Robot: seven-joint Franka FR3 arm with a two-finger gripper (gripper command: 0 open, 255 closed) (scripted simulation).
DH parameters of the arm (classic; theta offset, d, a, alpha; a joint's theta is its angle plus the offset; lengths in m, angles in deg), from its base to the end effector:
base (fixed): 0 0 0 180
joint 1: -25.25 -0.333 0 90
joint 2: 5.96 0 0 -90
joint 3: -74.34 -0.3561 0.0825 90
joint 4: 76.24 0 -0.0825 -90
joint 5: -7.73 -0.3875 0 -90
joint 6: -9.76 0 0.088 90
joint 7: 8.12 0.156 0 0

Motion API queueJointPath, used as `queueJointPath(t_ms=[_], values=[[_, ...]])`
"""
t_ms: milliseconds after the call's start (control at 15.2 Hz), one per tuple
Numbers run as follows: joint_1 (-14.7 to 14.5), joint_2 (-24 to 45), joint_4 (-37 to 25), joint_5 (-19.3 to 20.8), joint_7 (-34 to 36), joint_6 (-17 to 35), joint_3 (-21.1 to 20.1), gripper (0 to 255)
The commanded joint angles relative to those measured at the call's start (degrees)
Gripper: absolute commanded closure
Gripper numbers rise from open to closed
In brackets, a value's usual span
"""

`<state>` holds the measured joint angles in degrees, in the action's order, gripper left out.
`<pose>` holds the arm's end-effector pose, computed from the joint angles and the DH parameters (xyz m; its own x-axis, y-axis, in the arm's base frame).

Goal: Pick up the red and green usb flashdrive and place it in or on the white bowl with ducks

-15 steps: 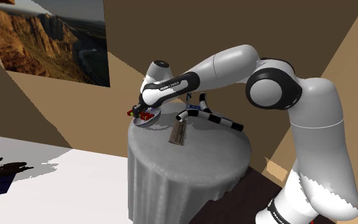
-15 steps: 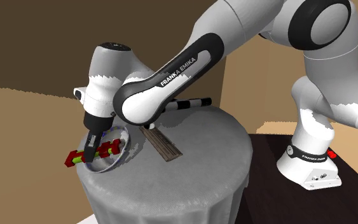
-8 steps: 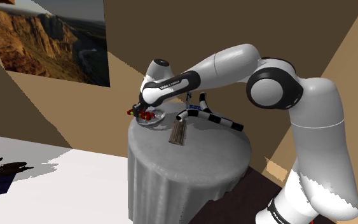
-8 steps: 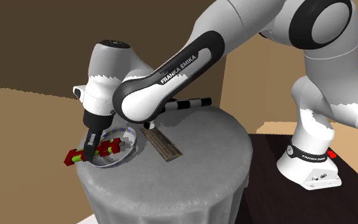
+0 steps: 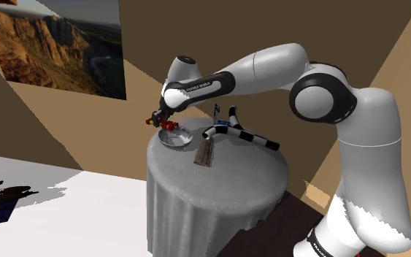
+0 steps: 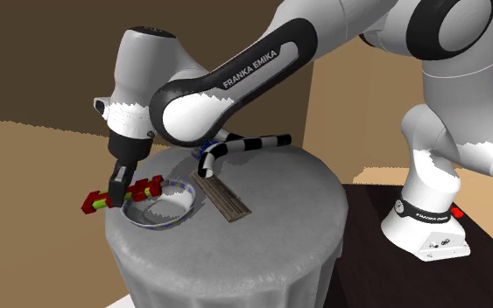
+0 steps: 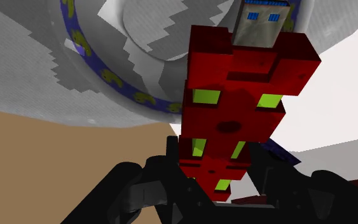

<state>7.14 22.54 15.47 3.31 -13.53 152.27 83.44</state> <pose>0.7466 0.1382 0.3758 0.8963 0.2228 0.3833 0.2229 -0.9738 0.0450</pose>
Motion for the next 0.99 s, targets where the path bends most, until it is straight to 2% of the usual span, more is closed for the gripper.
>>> queueJointPath(t_ms=[0, 924], values=[[-0.1, -0.7, -0.5, 0.2, 0.1, -1.2, 0.1, 255], [-0.2, -3.7, -6.8, 0.9, 0.5, -10.5, 0.6, 255]])
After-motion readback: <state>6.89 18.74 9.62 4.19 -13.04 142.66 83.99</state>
